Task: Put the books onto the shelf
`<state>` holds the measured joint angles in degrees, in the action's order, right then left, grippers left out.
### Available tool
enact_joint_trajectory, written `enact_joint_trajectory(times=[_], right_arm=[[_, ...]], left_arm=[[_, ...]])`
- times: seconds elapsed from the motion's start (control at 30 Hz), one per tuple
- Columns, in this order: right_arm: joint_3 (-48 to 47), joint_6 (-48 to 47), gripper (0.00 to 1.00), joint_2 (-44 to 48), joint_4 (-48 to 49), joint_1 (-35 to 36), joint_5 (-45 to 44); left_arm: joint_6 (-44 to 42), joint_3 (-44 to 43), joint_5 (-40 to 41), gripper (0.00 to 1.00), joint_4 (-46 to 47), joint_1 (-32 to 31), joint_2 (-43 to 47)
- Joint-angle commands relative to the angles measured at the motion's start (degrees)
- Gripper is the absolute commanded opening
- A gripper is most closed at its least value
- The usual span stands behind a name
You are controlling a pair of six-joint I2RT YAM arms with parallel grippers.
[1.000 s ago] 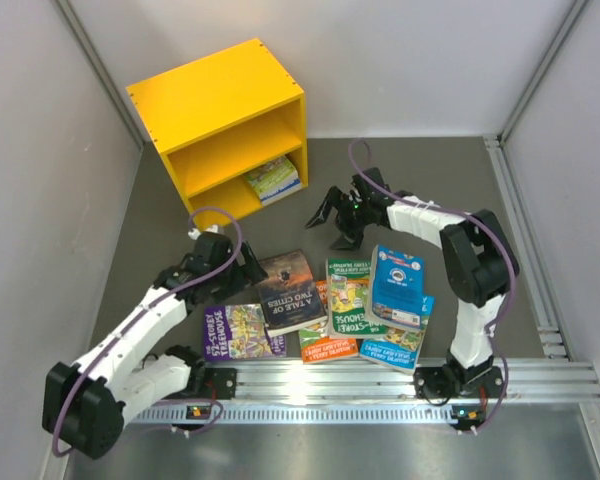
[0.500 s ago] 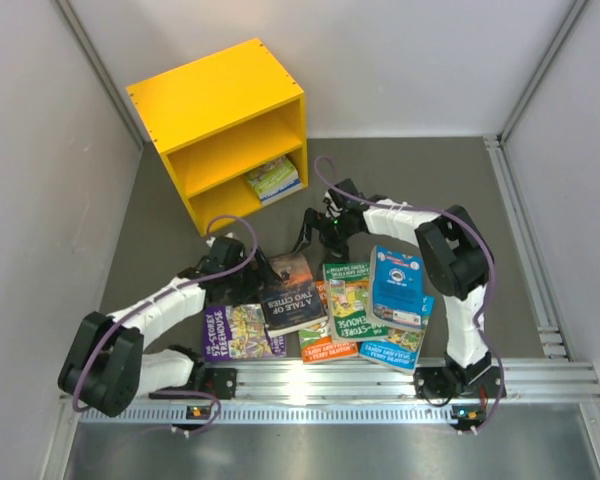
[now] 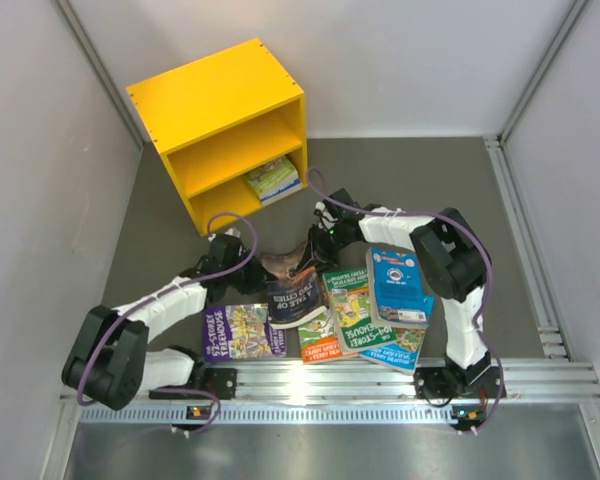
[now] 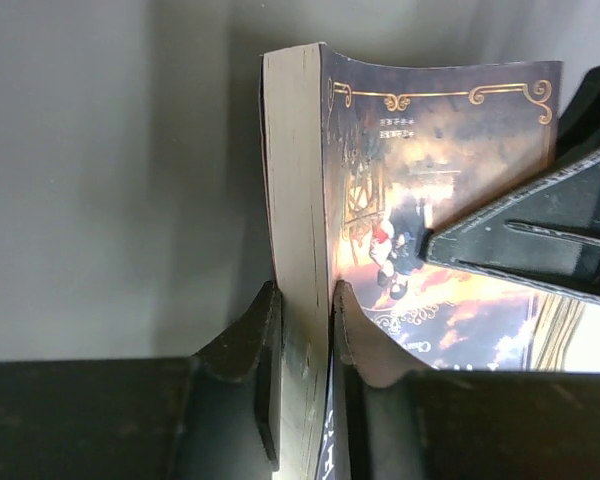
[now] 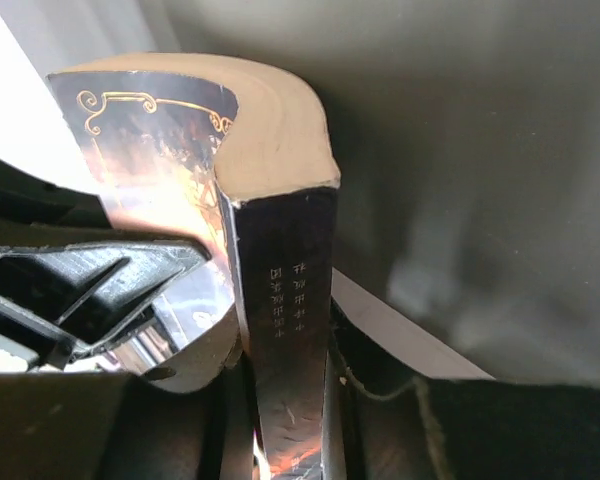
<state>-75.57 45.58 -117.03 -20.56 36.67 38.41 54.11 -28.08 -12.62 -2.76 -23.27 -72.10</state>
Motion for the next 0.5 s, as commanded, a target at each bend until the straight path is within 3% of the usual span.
enact_joint_trajectory(times=[0.0,0.03,0.1,0.13,0.17,0.27,0.47], right_arm=[[-1.86,1.52,0.00,2.15,-0.36,1.48,-1.41],[-3.25,1.79,0.00,2.86,-0.19,1.39,-1.50],[-4.93,2.58,0.00,5.40,-0.27,1.22,-1.59],[-6.50,2.84,0.00,6.37,-0.19,1.30,-1.59],[-7.30,3.28,0.00,8.12,-0.36,1.30,-1.41],[-9.85,5.48,0.00,11.37,0.34,1.30,-0.89],[-8.29,15.66,0.00,17.09,10.42,0.25,3.42]], left_arm=[[-1.37,-2.42,-0.91,0.00,-5.05,-0.99,3.43],[-1.98,-3.03,-1.00,0.04,-7.41,-0.99,4.76],[-2.77,-5.58,0.05,0.21,-10.40,-0.99,8.52],[-3.56,-6.46,0.66,0.55,-12.25,-0.99,9.94],[-3.92,-8.12,1.28,0.67,-15.14,-0.90,11.35],[-3.66,-9.98,4.09,0.90,-18.84,-0.90,16.80],[-1.99,-11.74,5.41,0.96,-21.84,-0.55,24.01]])
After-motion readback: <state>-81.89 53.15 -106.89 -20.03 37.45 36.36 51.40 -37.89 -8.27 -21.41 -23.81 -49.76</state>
